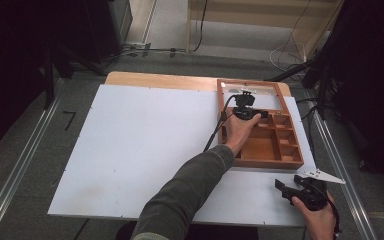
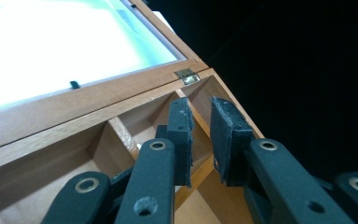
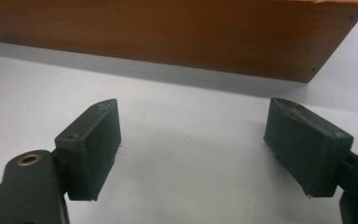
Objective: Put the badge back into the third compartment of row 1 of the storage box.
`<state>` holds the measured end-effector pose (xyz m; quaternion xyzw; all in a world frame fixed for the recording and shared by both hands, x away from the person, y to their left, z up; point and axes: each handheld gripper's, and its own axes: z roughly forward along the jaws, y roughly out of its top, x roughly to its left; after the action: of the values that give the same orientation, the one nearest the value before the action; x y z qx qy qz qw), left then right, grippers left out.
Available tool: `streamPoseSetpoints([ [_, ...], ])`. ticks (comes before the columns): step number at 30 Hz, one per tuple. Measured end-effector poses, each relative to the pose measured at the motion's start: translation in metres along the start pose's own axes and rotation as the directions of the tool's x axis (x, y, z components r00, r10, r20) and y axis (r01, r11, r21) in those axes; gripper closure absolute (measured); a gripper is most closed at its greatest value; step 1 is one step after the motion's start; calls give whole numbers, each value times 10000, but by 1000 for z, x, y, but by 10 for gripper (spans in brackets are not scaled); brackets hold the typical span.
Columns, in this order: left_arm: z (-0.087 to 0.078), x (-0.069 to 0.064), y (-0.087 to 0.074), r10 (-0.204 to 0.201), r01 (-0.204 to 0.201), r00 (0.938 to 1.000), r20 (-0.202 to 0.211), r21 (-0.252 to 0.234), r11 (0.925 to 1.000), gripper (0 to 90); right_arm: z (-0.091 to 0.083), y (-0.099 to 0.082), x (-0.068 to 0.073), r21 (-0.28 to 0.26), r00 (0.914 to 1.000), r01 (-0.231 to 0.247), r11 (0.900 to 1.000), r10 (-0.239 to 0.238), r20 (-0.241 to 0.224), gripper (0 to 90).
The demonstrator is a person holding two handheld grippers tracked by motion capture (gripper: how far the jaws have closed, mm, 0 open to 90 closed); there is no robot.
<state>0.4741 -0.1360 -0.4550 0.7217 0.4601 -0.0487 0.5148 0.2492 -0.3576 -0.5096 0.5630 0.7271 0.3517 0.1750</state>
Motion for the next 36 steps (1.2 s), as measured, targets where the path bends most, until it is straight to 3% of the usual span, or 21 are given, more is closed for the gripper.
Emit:
streamPoseSetpoints([
  [12, -26, 10, -7, -171, 167, 9997, -157, -217, 9996, 721, 0, 1, 2, -5, 9999, 99, 10000, -99, 36, 169],
  [19, -44, 15, -14, -270, 270, 9996, 17, -397, 9988, 656, 1, 1, 3, 41, 9999, 136, 9999, -136, 98, 169],
  [27, -71, 23, -23, -397, 406, 9991, 149, -659, 9970, 604, 1, 1, 3, 55, 9997, 161, 9999, -162, 172, 169],
  [36, -104, 39, -39, -559, 553, 9984, -32, -956, 9939, 588, 1, 0, 3, 54, 9997, 140, 9999, -141, 223, 169],
])
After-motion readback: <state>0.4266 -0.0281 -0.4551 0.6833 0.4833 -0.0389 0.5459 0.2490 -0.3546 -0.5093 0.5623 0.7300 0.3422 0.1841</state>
